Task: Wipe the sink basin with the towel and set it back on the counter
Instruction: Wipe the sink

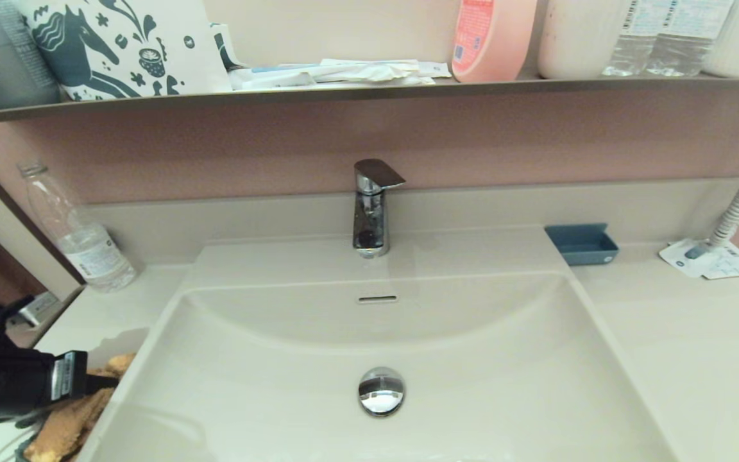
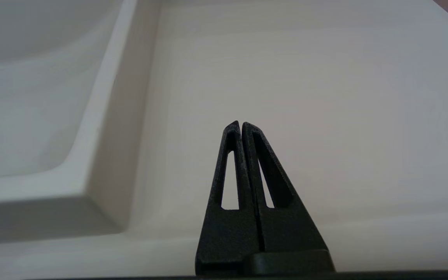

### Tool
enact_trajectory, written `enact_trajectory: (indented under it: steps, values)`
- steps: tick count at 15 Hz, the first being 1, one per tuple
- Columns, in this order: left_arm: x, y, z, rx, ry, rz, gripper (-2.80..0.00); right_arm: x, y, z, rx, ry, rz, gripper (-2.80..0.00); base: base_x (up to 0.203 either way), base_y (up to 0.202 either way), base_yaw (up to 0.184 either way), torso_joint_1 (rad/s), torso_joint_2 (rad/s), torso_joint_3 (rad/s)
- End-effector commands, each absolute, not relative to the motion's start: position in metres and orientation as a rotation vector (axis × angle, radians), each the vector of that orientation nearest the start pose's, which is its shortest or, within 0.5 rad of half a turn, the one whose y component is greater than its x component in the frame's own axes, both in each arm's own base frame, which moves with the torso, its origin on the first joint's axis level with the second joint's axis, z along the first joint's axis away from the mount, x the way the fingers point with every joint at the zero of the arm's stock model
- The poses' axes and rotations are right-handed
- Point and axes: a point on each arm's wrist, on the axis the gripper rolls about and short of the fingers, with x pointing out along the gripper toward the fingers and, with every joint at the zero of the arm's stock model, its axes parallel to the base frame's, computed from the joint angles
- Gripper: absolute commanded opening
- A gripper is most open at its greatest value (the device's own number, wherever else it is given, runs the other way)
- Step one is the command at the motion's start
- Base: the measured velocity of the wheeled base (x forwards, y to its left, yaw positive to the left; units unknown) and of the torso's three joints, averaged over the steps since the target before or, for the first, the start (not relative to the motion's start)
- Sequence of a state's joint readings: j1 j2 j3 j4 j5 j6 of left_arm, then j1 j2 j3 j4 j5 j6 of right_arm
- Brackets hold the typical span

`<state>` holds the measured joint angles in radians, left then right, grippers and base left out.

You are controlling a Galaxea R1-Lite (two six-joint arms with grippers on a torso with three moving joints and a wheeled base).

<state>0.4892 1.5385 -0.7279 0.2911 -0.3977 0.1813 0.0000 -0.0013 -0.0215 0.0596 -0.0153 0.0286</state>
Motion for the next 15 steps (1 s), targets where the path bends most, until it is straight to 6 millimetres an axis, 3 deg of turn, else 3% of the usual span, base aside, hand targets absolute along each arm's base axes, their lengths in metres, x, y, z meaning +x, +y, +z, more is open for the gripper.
enact_trajectory:
  steps: [1,5,11,15]
  values:
    - [0.179,0.096,0.130,-0.322,1.011,0.018,-2.80,-0.025,0.000,0.075,0.029,0.038,-0.016,-2.80,0.000,0.000,0.000,0.000,0.00,0.000]
    - [0.163,0.113,0.116,-0.318,1.046,0.058,-2.80,-0.025,0.000,0.075,0.029,0.038,-0.016,-2.80,0.000,0.000,0.000,0.000,0.00,0.000]
    - [0.133,0.119,0.102,-0.336,1.083,0.102,-2.80,-0.025,0.000,0.075,0.029,0.038,-0.016,-2.80,0.000,0.000,0.000,0.000,0.00,0.000]
    - [0.129,0.121,0.100,-0.333,1.081,0.108,-2.80,-0.025,0.000,0.075,0.029,0.038,-0.016,-2.80,0.000,0.000,0.000,0.000,0.00,0.000]
